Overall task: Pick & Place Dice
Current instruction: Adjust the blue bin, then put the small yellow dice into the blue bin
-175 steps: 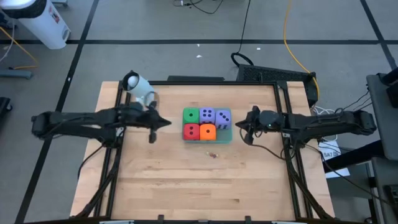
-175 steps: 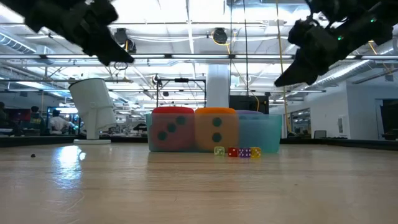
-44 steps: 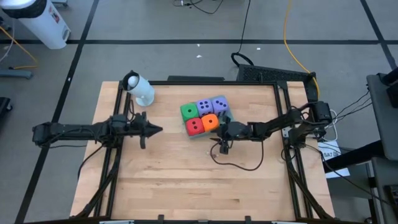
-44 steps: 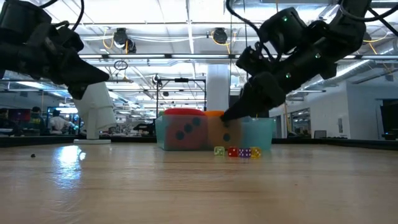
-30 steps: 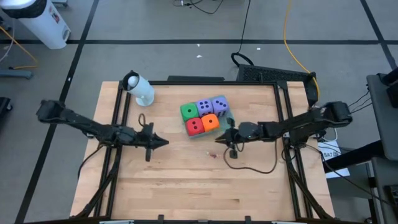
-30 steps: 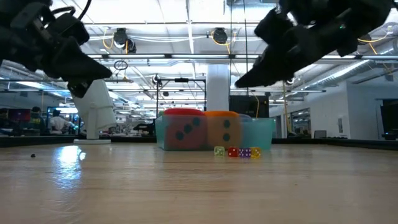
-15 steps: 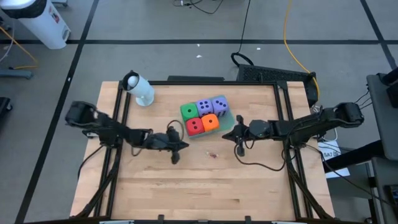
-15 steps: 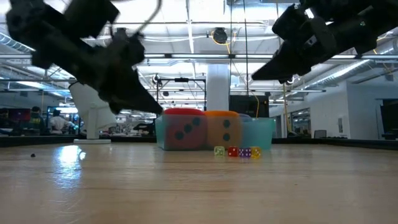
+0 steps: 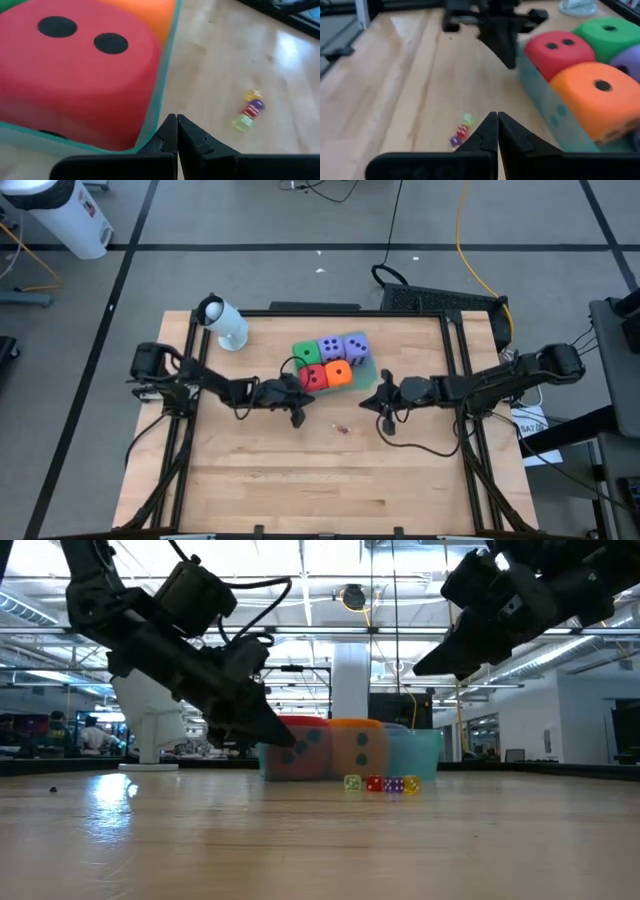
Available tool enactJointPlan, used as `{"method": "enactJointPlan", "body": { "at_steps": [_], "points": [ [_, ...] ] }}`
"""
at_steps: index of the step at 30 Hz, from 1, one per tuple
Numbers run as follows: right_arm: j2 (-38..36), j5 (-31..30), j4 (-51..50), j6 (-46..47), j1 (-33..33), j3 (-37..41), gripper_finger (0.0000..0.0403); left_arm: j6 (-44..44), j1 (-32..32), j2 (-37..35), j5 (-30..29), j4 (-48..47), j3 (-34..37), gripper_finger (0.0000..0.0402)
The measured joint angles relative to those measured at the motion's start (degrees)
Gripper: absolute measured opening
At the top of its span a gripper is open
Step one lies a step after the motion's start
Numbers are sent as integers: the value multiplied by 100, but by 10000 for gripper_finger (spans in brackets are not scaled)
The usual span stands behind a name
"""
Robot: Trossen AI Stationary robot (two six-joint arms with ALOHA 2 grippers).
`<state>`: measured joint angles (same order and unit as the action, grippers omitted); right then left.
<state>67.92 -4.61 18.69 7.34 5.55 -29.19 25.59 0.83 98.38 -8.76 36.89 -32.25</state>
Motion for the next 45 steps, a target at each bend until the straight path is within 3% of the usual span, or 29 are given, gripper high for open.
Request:
{"method": "enactJointPlan", "body": {
  "at_steps": [7,12,22,30,36,45],
  "points": [
    [97,-603,133,102,459,0,8,-310,-216,-28,351,60,2,1],
    [614,-759,799,236,861,0,43,-1043,-133,-339,847,100,13,1],
    [1814,-742,1349,-157,1328,-6,143,-2505,133,-3053,819,24,1122,1],
    [2406,-582,1934,-17,1065,-7,162,-2793,135,-5048,1040,-82,2242,4],
    [2939,-565,2316,-347,996,-8,162,-2459,144,-5728,1044,-137,2457,5],
    [3312,-559,2447,-505,868,-10,162,-2381,246,-5828,1027,-418,2468,5]
  ]
}}
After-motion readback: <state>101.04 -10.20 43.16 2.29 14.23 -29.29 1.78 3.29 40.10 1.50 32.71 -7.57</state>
